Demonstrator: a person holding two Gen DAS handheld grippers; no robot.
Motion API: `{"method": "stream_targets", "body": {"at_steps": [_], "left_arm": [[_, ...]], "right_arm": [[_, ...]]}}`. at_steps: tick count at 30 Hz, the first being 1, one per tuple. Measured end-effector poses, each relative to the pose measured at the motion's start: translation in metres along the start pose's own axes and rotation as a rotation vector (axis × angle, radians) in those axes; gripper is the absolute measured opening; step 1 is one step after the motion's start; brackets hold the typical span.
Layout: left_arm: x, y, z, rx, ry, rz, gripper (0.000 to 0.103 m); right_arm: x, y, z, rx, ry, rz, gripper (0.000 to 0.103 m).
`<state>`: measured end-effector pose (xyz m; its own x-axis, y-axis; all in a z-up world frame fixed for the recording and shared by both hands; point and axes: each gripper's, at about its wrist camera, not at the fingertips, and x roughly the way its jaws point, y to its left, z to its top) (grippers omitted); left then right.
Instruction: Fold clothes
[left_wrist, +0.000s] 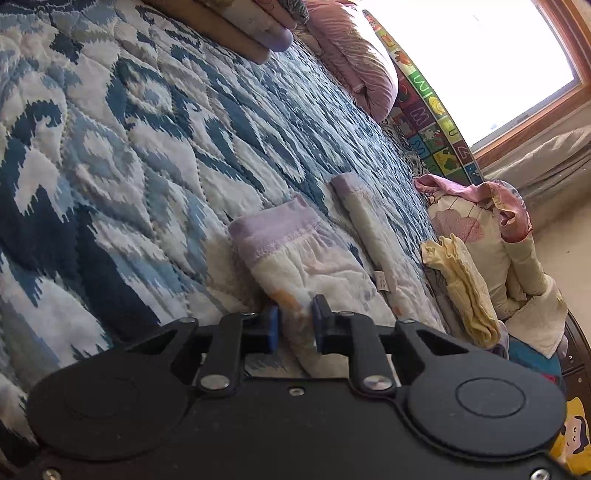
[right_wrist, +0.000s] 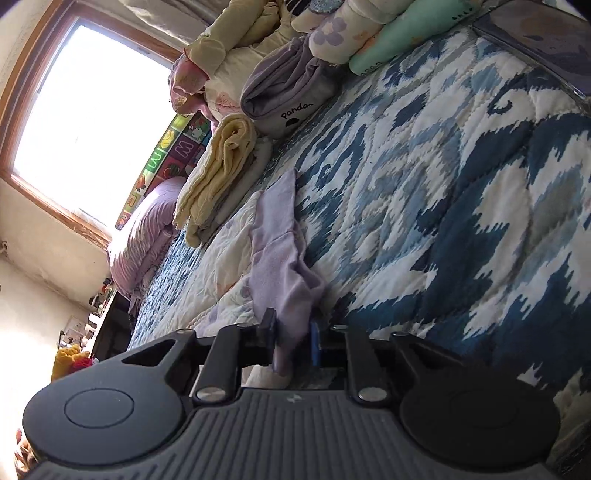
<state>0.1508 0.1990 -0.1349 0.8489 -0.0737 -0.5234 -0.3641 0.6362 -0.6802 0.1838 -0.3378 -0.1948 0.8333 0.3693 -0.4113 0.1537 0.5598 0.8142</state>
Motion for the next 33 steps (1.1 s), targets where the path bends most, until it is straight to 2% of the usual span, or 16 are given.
{"method": "stream_targets", "body": {"at_steps": [5,6,8,10,13,16,17,18,20,25,27,29,30,31,32,33], "left_arm": [[-0.016,-0.014,-0.003,0.145,-0.035,0.009,0.008],[-0.011,-0.011,-0.004,0.145,-0.006,0.028,0.008],[0.004,0.004,-0.007,0.106,0.059,0.060,0.013],[-0.001,0.011,-0.003,0.052,0.046,0.036,0.018],[-0.013,0.013,0.000,0.055,-0.001,0.052,0.027],[-0.016,0.025,0.003,-0.034,0.019,0.017,0.030],[-0.017,0.026,0.003,-0.056,0.020,0.001,0.033],[-0.019,0.026,0.002,-0.069,0.020,-0.012,0.041],[-0.021,0.026,0.002,-0.092,0.025,-0.037,0.044],[-0.014,0.020,-0.003,-0.089,0.039,-0.042,0.043],[-0.010,0.015,-0.005,-0.070,0.031,-0.035,0.042],[-0.005,0.011,-0.006,-0.039,0.021,-0.008,0.029],[-0.004,0.009,-0.007,-0.019,0.012,0.009,0.014],[-0.005,0.007,-0.007,0.002,0.001,0.027,0.013],[-0.008,0.004,-0.008,0.020,-0.014,0.035,0.013],[-0.013,-0.001,-0.008,0.052,-0.023,0.047,0.013]], "right_arm": [[-0.023,0.014,0.003,-0.051,-0.071,0.032,0.009],[-0.026,0.012,0.002,-0.047,-0.070,0.012,0.009],[-0.021,0.003,0.000,-0.042,-0.022,-0.070,0.010],[-0.020,-0.001,-0.001,-0.039,-0.027,-0.085,0.010],[-0.034,0.005,-0.002,-0.081,-0.107,-0.125,0.011],[-0.049,-0.010,0.001,0.027,-0.177,-0.116,0.014],[-0.049,-0.012,0.002,0.042,-0.172,-0.103,0.018],[-0.049,-0.013,0.002,0.042,-0.160,-0.091,0.030],[-0.048,-0.014,-0.001,0.040,-0.142,-0.064,0.043],[-0.035,-0.004,-0.009,-0.011,-0.064,-0.024,0.047],[-0.030,0.000,-0.011,-0.040,-0.063,-0.041,0.038],[-0.024,0.002,-0.013,-0.062,-0.070,-0.060,0.032],[-0.022,0.002,-0.013,-0.064,-0.072,-0.054,0.028],[-0.019,0.003,-0.013,-0.065,-0.074,-0.046,0.023],[-0.016,0.004,-0.012,-0.073,-0.065,-0.038,0.008],[-0.017,0.006,-0.012,-0.085,-0.073,-0.043,0.007]]}}
